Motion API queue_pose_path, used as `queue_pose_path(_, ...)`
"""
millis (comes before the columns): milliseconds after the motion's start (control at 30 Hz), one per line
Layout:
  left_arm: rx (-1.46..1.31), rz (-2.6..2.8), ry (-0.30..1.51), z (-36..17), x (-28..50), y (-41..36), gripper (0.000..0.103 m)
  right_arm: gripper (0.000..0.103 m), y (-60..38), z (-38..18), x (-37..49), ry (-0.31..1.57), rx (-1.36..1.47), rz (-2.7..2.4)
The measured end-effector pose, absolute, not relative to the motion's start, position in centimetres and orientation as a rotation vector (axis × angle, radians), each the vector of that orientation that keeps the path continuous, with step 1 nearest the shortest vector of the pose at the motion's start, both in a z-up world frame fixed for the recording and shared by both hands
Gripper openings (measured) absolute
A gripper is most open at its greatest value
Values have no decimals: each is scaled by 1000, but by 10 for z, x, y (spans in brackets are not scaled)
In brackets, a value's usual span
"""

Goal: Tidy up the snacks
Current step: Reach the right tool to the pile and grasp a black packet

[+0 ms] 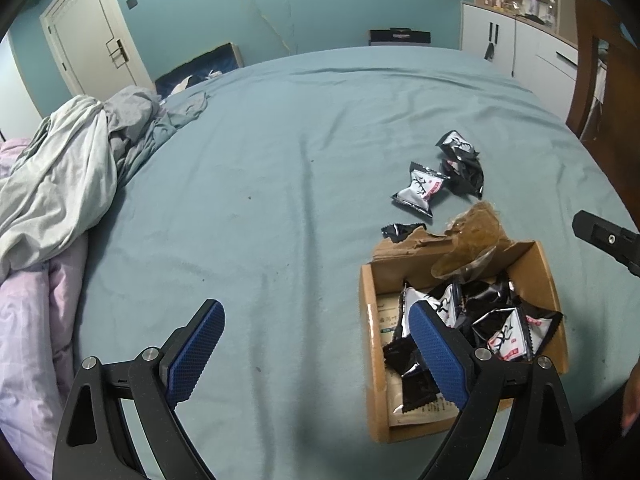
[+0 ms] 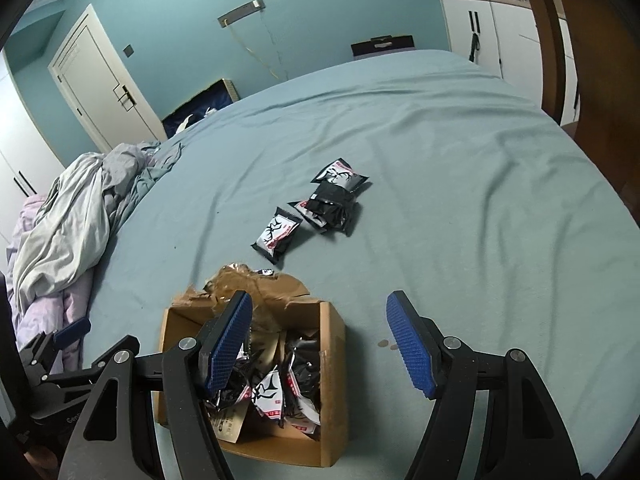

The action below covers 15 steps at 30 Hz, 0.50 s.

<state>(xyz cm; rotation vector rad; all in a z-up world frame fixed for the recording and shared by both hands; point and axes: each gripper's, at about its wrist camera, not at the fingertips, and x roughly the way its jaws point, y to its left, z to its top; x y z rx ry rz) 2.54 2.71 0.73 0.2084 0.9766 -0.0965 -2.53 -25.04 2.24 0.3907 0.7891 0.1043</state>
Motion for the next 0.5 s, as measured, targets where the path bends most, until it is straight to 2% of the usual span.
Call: queue_pose_path(500, 162, -116, 1033, -1, 43, 32, 95, 69, -271, 9, 36, 920, 499, 154)
